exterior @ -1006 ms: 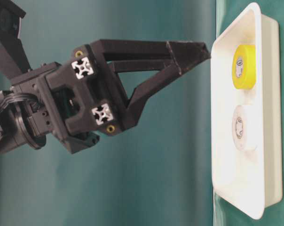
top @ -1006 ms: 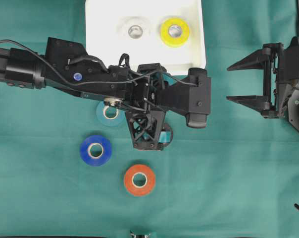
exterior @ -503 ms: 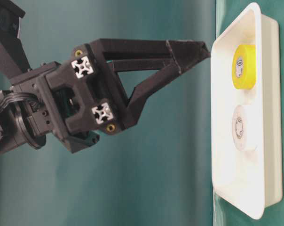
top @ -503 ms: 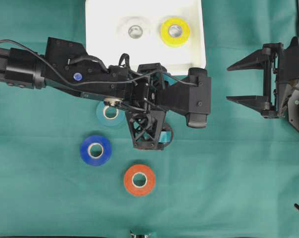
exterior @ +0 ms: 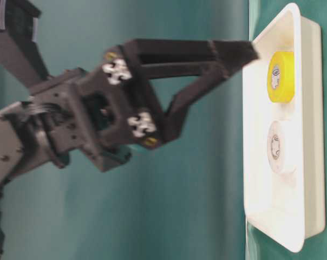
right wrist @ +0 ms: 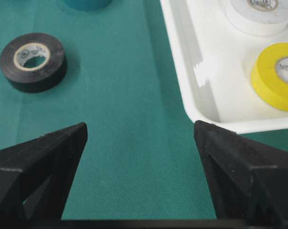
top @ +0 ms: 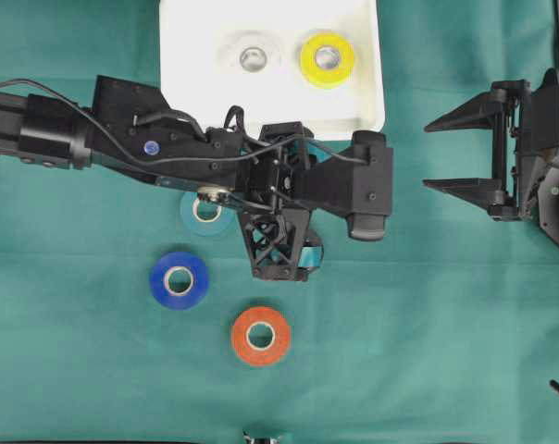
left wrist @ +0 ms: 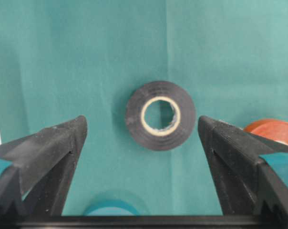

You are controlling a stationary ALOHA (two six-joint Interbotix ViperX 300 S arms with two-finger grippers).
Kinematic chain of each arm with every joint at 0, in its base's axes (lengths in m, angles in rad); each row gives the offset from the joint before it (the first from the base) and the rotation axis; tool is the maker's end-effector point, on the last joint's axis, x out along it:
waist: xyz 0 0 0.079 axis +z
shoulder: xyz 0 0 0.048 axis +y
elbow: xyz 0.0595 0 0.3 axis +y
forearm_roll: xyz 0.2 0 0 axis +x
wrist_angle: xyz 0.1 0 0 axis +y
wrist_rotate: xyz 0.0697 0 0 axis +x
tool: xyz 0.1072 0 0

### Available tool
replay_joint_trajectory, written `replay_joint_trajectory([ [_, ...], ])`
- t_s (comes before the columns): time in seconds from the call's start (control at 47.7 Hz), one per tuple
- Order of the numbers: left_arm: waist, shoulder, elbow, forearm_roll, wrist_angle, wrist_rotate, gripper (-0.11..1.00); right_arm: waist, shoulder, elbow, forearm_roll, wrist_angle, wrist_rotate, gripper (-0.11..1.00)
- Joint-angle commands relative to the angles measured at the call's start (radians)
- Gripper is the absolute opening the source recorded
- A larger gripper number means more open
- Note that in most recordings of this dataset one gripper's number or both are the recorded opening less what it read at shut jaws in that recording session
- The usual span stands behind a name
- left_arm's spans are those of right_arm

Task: Pick up the tape from a random location and place it into the white case.
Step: 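Lower the left gripper into the black roll's hole and close it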

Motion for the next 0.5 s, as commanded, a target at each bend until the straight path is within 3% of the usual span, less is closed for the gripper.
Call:
replay_joint_trajectory([
  [0.0,0.002,-0.018,0.011,0.006,-0.04,0.0,0.96,-0.002,0.003,-0.025,-0.002,-0.005,-0.002,0.89],
  [0.251,0.012,0.005,0.098,0.011,-0.164,0.002,0.96,-0.002,0.003,-0.023,-0.003,-0.005,-0.002,0.89],
  [0.482,0.012,0.084,0.112,0.011,-0.216,0.006,0.96,-0.002,0.005,-0.023,-0.002,-0.005,-0.002,0.89],
])
